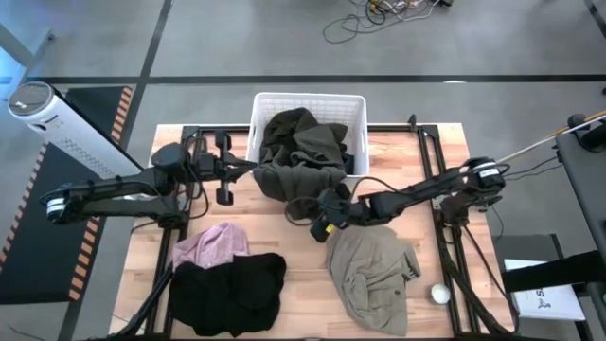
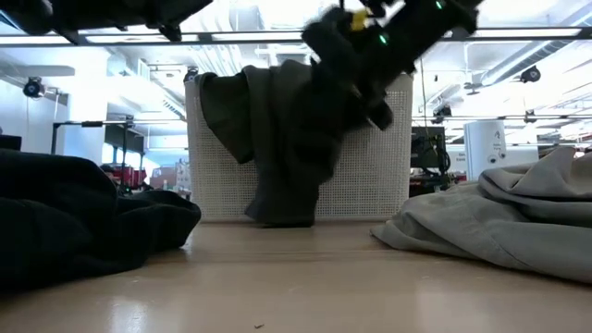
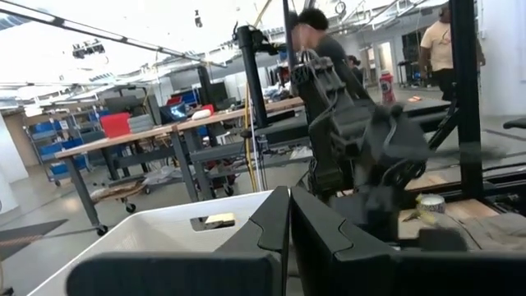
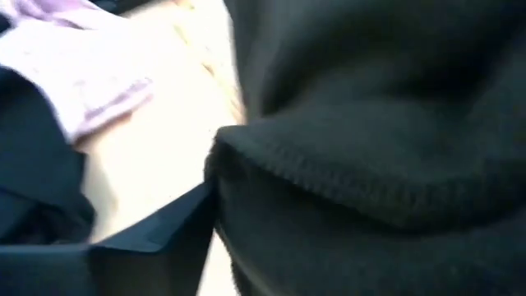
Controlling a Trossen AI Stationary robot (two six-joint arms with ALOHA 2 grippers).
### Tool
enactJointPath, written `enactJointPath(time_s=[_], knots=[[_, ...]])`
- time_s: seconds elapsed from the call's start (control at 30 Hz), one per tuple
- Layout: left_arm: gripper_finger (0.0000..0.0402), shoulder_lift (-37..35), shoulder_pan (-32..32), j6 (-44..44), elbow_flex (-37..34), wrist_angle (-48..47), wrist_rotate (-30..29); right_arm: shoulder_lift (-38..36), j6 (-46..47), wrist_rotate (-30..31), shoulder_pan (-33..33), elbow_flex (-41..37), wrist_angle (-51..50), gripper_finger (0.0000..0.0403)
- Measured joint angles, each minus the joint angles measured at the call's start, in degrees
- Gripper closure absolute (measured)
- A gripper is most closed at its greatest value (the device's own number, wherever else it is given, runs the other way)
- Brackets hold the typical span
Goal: Sort clothes
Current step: Put the hoodie jacket into the laundry bin
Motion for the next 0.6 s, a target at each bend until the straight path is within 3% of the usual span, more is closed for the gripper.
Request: enactJointPath(time_s=[0.2,0.23,0.6], knots=[[0.0402,0.26,-0.04,0.03,0.0,0.22,0.01,0.46,-12.06,0.9,0.95,8.41,-0.61,0.0367],[0.0402,0.15,-0.04,0.05,0.0,0.4,0.01,0.22,-14.65,1.35,1.11,9.77,-0.77,0.0383],[0.0402,-4.52,-0.09,0.07,-0.02,3.65,0.04,-1.52,-39.16,4.83,-3.39,29.95,-11.02,0.0399]])
